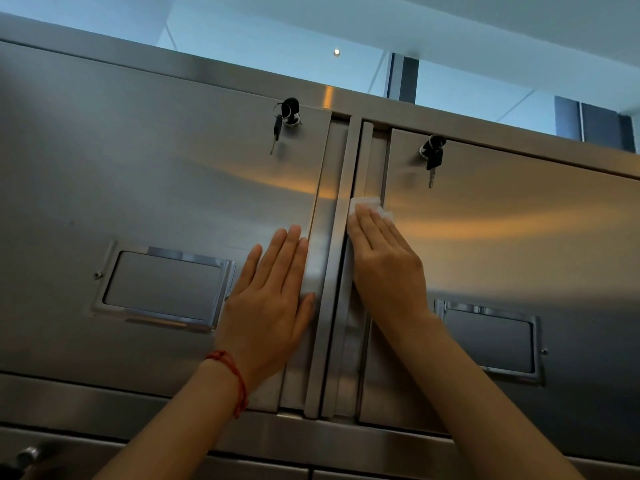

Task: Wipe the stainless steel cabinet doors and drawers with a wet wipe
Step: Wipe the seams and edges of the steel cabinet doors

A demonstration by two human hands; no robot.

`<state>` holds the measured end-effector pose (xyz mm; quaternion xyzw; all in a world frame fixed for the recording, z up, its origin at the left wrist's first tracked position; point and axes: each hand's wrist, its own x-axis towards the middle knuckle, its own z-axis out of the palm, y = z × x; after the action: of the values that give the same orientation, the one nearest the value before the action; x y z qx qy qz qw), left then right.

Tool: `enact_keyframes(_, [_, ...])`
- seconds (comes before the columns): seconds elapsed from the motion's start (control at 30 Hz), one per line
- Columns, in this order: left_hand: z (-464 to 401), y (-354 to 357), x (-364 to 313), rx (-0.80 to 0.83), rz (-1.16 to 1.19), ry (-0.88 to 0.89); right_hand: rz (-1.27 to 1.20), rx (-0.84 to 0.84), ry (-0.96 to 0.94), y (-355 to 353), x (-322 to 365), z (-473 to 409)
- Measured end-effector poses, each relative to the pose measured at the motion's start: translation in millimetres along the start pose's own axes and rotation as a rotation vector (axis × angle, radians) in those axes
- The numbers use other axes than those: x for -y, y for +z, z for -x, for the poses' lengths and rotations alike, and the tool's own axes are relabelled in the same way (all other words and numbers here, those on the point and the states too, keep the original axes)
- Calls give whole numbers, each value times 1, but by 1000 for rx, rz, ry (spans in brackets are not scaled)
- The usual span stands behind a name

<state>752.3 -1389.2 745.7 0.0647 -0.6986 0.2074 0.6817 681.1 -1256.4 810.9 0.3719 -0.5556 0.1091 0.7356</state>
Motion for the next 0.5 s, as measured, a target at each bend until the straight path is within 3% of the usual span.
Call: enact_keyframes(0.5, [0, 1, 1, 4, -4, -5, 37, 19, 18, -2, -1, -13])
